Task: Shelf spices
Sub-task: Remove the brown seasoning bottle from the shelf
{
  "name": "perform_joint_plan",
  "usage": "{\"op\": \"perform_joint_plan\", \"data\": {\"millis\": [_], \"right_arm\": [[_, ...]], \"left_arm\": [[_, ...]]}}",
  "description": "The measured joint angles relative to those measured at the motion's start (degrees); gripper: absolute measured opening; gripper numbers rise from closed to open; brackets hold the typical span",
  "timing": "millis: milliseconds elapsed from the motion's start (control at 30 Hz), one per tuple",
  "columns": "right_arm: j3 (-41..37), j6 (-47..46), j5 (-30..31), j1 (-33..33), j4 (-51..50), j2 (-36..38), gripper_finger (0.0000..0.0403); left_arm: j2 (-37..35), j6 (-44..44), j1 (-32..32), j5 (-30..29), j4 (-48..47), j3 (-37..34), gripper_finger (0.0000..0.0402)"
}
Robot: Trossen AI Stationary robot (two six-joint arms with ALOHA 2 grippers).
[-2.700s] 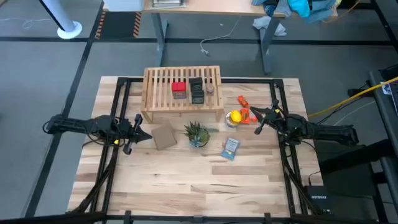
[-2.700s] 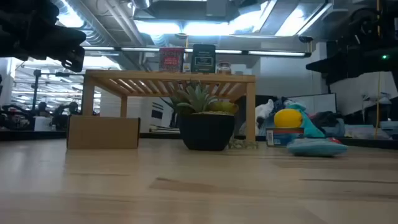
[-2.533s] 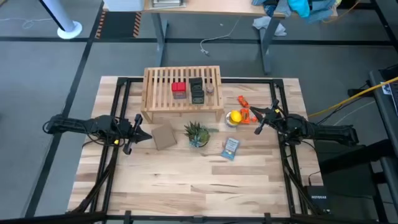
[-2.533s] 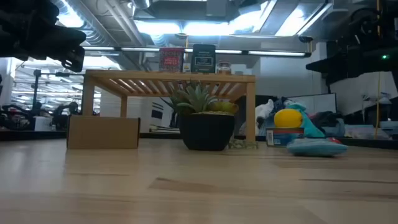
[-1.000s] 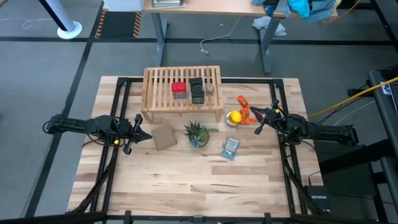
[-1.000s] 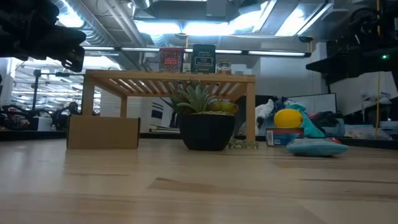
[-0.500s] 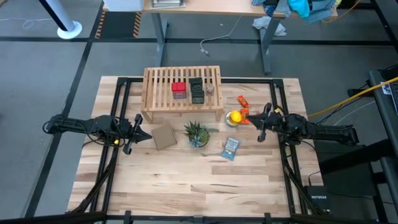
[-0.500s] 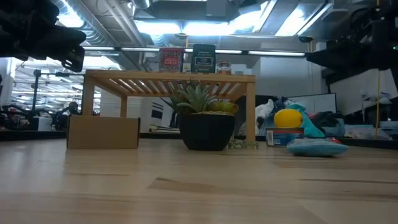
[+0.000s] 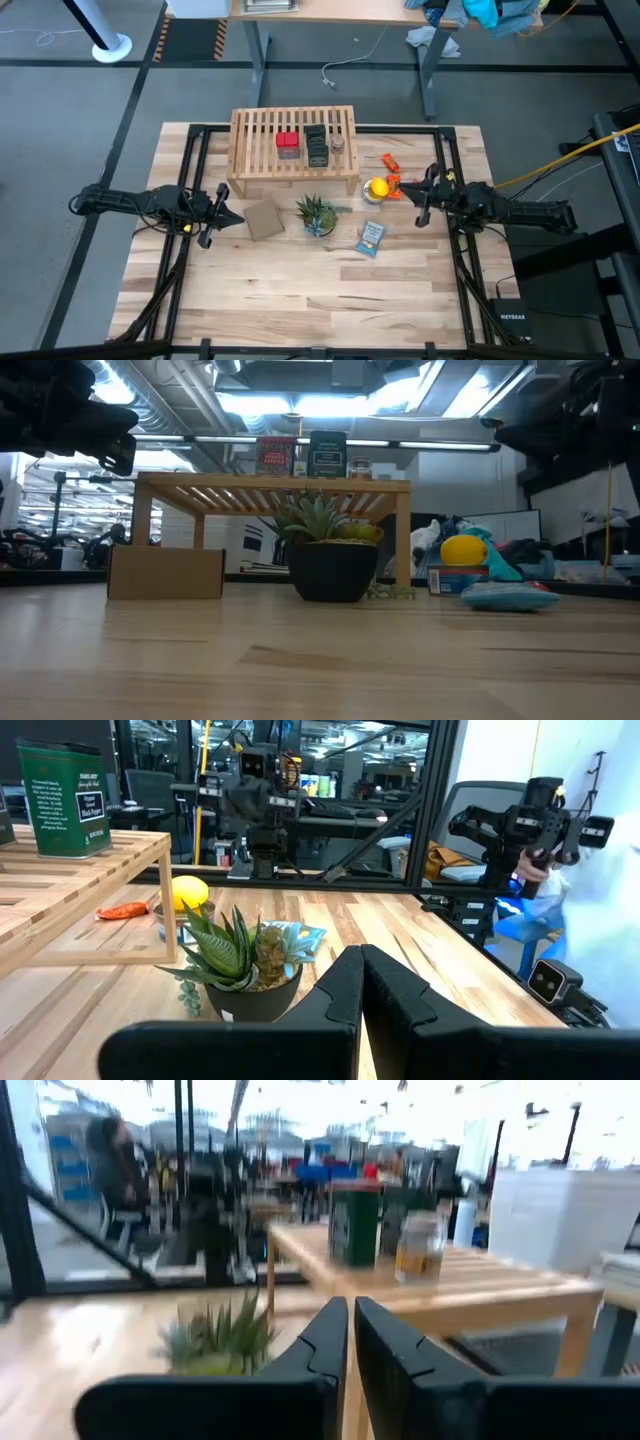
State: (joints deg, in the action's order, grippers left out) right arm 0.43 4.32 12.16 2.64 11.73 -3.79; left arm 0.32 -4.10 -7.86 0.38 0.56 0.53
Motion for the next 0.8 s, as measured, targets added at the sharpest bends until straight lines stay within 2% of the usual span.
{"op": "perform_joint_plan", "data": {"millis": [133,267,367,433,567,633,733,800], "right_arm": [[0.01,0.04,2.10,0.01,2.28,-2.43,0.0068],[0.02,-1.29,6.38,-0.01,3.19,-7.33,0.0135],[0.02,-1.70,8.22,0.01,10.54,-13.18,0.0180],[0.19,-0.92,7.12,0.02,17.94,-18.18,0.0199],[4.37,1.10,3.10,0.02,24.02,-30.17,0.0207],[8.25,5.22,2.84,0.02,25.85,-36.13,0.0204],[14.97,13.14,4.46,0.02,25.72,-44.61,0.0199],[19.37,17.71,8.34,0.02,24.11,-49.74,0.0198]], "left_arm": [[0.00,0.01,-0.02,0.01,0.02,-0.01,0.0000],[0.00,0.02,-0.02,0.01,0.00,-0.02,0.0000],[0.00,0.00,-0.01,-0.01,0.01,0.00,0.0000],[0.00,0.02,0.00,0.01,0.02,-0.02,0.0000],[0.00,0.00,-0.02,-0.01,0.01,0.00,0.0000],[-0.02,0.00,-0.02,-0.02,0.02,0.00,0.0000],[-0.02,0.00,0.00,0.01,0.02,0.00,0.0000],[0.00,0.00,-0.02,0.00,0.01,-0.02,0.0000]]}}
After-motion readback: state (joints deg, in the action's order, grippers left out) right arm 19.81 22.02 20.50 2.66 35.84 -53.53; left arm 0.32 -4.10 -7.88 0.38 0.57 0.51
